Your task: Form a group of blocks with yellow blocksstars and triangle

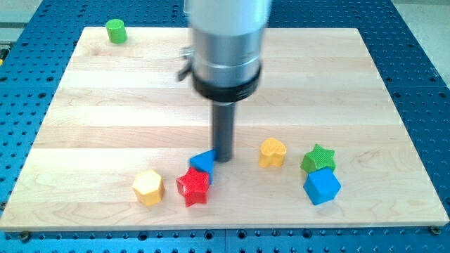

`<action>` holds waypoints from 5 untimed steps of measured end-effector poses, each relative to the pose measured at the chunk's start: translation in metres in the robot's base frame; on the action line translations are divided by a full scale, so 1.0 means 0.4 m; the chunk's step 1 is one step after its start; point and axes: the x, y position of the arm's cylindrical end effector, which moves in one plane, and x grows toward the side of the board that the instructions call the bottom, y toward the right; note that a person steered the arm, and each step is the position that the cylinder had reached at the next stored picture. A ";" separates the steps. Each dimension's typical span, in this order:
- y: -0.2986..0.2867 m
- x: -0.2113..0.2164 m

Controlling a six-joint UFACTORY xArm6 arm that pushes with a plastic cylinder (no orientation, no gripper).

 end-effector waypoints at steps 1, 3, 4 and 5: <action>-0.096 0.041; 0.318 -0.164; 0.592 -0.150; 0.603 -0.031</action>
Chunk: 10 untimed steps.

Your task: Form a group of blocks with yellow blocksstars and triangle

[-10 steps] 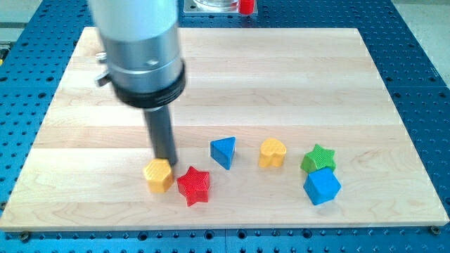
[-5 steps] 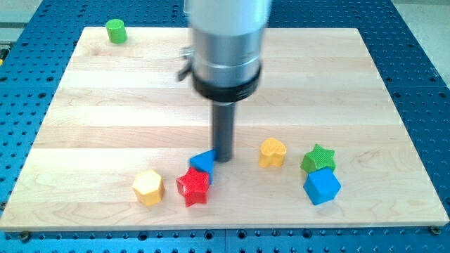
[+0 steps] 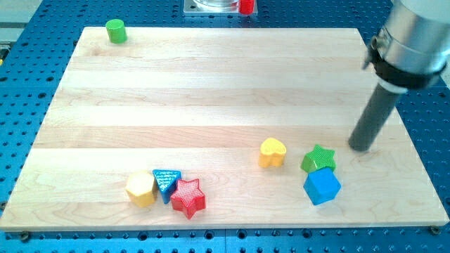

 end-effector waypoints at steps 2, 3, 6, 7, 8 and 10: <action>-0.343 0.036; -0.407 0.024; -0.567 -0.001; -0.395 0.024; -0.273 0.064; -0.371 0.149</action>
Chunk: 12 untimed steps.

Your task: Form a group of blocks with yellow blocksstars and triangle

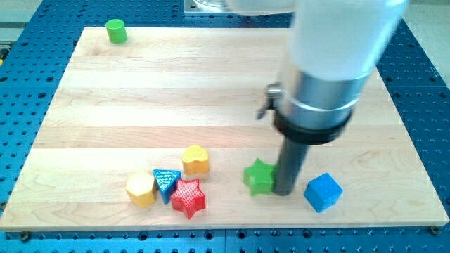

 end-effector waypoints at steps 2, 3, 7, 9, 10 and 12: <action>0.054 -0.075; 0.269 -0.116; 0.025 0.102; -0.021 0.105; -0.088 0.104; -0.268 0.104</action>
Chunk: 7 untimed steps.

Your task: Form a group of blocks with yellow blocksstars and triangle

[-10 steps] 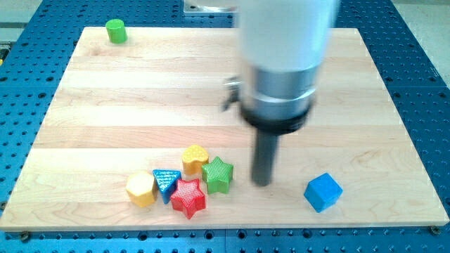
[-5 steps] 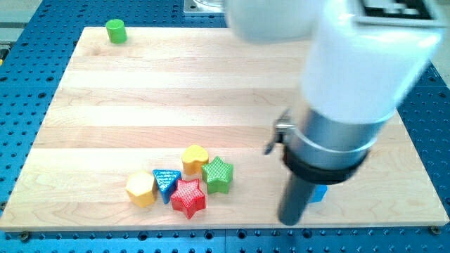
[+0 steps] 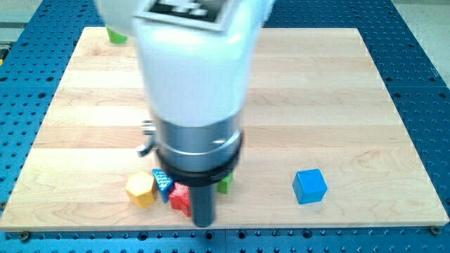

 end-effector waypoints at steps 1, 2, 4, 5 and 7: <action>-0.070 -0.009; -0.077 0.000; -0.428 -0.001; -0.391 -0.019; -0.183 -0.043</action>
